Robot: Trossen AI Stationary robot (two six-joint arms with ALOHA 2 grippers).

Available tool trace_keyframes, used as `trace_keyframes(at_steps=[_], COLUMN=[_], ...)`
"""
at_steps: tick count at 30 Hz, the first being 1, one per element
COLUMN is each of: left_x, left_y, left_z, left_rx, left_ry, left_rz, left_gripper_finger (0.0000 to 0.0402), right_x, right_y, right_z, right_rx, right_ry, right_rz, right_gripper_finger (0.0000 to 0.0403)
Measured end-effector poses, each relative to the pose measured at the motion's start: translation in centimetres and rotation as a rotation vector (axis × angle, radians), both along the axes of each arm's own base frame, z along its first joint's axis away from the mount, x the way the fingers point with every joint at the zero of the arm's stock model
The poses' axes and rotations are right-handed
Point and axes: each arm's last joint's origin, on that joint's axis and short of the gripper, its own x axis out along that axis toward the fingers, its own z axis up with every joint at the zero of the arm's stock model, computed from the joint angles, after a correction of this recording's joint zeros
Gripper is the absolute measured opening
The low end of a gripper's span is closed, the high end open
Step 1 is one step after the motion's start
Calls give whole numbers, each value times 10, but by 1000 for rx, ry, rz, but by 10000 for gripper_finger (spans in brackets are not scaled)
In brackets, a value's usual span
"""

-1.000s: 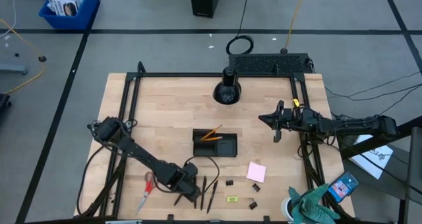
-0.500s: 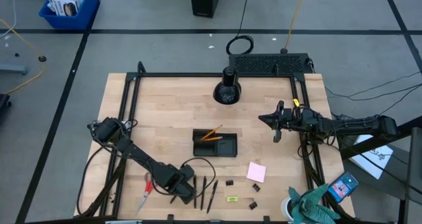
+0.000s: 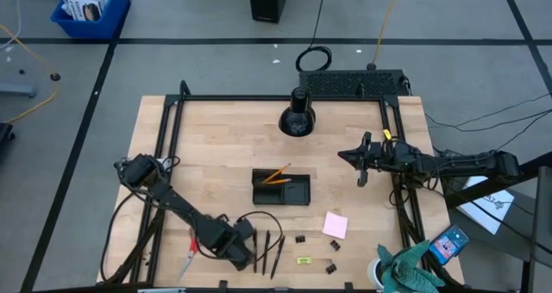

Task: Pick and place office supplies into organizer
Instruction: Put the black pen into the black desk organizer

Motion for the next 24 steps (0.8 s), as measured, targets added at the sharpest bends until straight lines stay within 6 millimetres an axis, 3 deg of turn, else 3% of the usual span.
trace_keyframes(at_steps=[7,13,17,24], left_x=[-6,-3,1,23], left_y=[21,32,38,50], left_z=[19,60,87,133], left_rx=[321,387,474,608], left_ry=[-154,-337,-493,-721], left_rz=[20,10,-46,-232], left_gripper_finger=[7,20,8,18], right_x=[0,0,0,1], right_y=[0,0,0,0], right_z=[-1,-1,-1,-2], right_rx=[1,1,1,25], right_ry=[13,7,9,14], right_rz=[0,0,-1,-1], right_gripper_finger=[9,9,9,9])
